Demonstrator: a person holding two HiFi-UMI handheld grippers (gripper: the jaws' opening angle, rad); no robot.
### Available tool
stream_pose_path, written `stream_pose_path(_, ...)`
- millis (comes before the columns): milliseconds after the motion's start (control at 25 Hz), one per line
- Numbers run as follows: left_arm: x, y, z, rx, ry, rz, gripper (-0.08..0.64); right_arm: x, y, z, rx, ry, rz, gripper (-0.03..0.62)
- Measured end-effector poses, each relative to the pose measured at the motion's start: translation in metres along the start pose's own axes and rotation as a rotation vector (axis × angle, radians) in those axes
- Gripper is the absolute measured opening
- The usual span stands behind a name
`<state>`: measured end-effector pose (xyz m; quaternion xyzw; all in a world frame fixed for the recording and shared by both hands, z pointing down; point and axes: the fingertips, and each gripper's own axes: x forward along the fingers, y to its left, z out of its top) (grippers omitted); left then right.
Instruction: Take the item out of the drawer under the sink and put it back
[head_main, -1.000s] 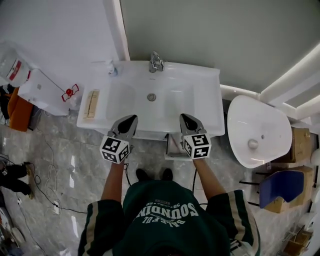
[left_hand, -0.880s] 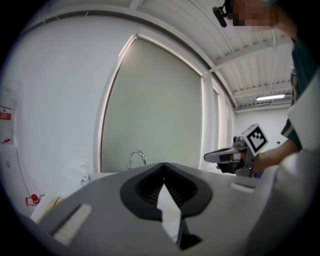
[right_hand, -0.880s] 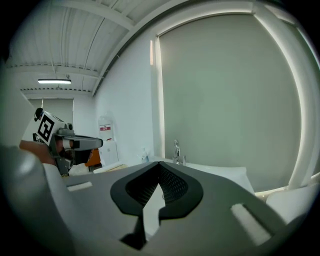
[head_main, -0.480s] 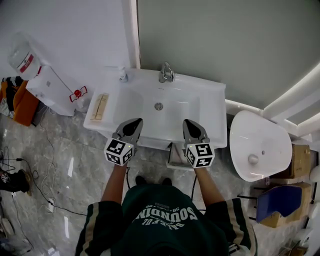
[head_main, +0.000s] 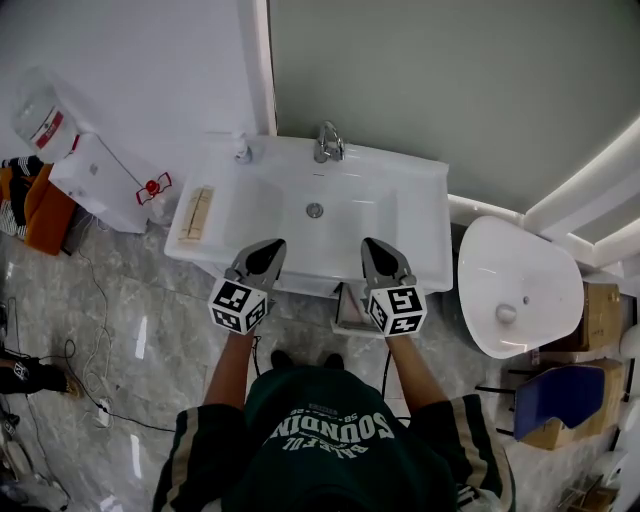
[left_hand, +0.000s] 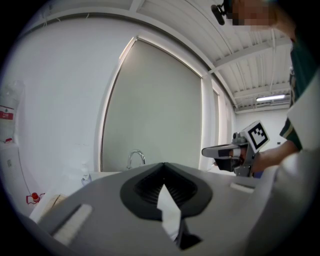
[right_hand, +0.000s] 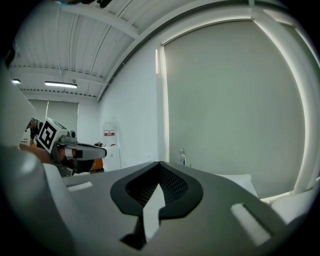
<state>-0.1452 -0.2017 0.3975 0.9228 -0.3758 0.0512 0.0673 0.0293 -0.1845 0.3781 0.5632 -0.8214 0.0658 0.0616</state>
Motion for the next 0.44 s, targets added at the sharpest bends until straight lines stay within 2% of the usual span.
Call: stream_pose_path(440, 0.0046, -0.0056, -0.0054, -0.007, 0.011, -0.019, 0.049, -0.001, -0.002, -0.0042, 0.026, -0.003, 0.007, 0.002)
